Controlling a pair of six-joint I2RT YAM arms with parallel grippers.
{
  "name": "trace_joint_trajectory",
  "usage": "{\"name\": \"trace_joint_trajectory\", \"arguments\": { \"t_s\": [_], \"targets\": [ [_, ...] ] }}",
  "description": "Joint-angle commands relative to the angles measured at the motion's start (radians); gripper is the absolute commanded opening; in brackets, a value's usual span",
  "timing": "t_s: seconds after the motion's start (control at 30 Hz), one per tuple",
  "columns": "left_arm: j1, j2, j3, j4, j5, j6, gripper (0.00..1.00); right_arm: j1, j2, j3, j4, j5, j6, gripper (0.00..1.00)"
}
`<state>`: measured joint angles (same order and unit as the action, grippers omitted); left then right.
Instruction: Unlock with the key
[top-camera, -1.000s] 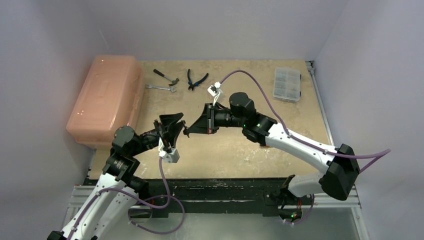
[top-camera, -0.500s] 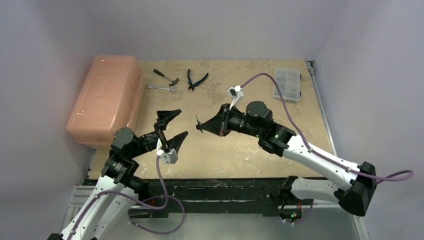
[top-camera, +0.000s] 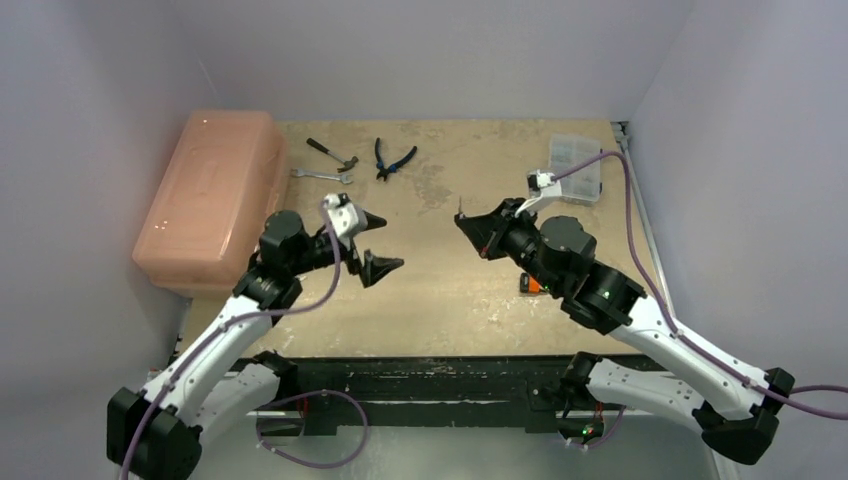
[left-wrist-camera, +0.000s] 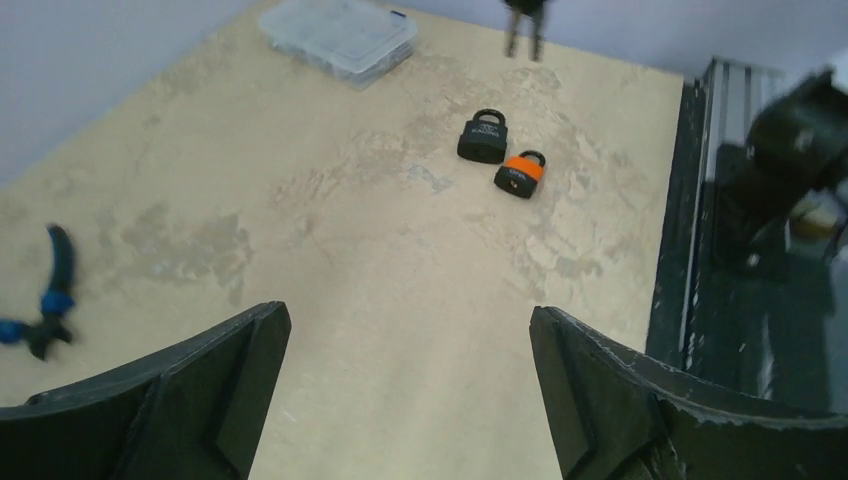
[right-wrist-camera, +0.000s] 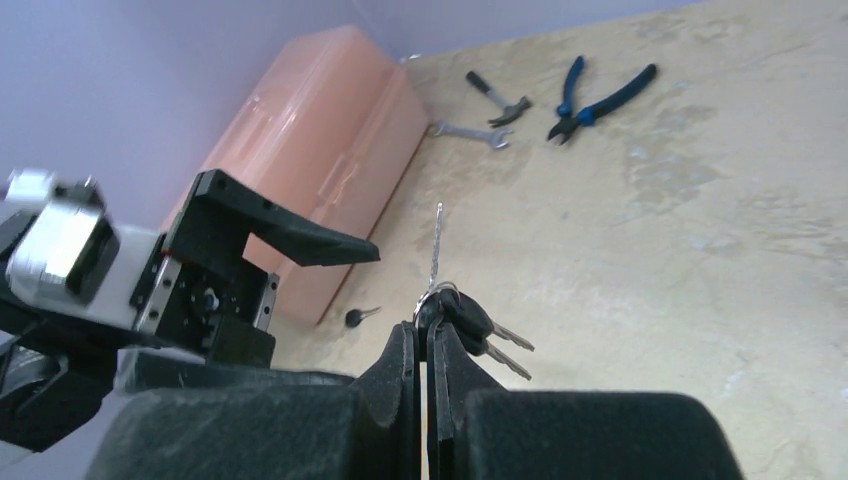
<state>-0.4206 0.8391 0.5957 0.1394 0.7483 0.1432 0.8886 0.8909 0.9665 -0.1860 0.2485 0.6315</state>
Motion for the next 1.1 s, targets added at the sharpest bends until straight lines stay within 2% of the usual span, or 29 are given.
{"name": "trace_joint_trajectory", "arguments": {
  "t_s": [0.0, 0.1, 0.27, 0.37, 0.5, 0.53, 0.7, 0.77, 0.8, 0.87, 0.93, 1.07],
  "targets": [
    [-0.001, 0.152, 0.163, -0.045, -0.146, -0.442, 0.99, -0.005, -0.049, 0.037, -0.053, 0.165, -0.027, 0.00],
    [-0.004, 0.291, 0.206, -0.039, -0.088, -0.500, 0.99, -0.005, -0.076, 0.037, -0.050, 0.211, -0.035, 0.00],
    [-0.053, 0.423, 0.208, 0.044, -0.195, -0.554, 0.99, -0.005, -0.114, 0.060, -0.054, 0.276, -0.069, 0.00],
    [-0.120, 0.492, 0.249, 0.020, -0.319, -0.527, 0.98, -0.005, -0.137, 0.071, -0.054, 0.315, -0.093, 0.00],
    [-0.253, 0.600, 0.386, -0.135, -0.598, -0.438, 0.99, -0.005, -0.166, 0.076, -0.060, 0.347, -0.115, 0.00],
    [-0.260, 0.612, 0.400, -0.131, -0.610, -0.439, 0.99, -0.005, -0.175, 0.074, -0.061, 0.353, -0.116, 0.00],
    [-0.249, 0.698, 0.326, 0.100, -0.601, -0.655, 0.99, -0.004, -0.223, 0.059, -0.073, 0.382, -0.121, 0.00],
    [-0.242, 0.795, 0.394, 0.121, -0.493, -0.641, 0.98, -0.005, -0.236, 0.053, -0.077, 0.390, -0.122, 0.00],
    [-0.254, 0.847, 0.458, 0.062, -0.476, -0.611, 0.93, -0.005, -0.242, 0.054, -0.084, 0.395, -0.122, 0.00],
    [-0.322, 0.915, 0.568, -0.037, -0.565, -0.508, 0.90, -0.005, -0.256, 0.061, -0.098, 0.405, -0.119, 0.00],
    [-0.401, 0.967, 0.631, -0.066, -0.641, -0.410, 0.90, -0.005, -0.272, 0.063, -0.104, 0.415, -0.119, 0.00],
    [-0.444, 1.055, 0.721, -0.057, -0.595, -0.335, 0.87, -0.005, -0.314, 0.074, -0.109, 0.430, -0.118, 0.00]
  ]
}}
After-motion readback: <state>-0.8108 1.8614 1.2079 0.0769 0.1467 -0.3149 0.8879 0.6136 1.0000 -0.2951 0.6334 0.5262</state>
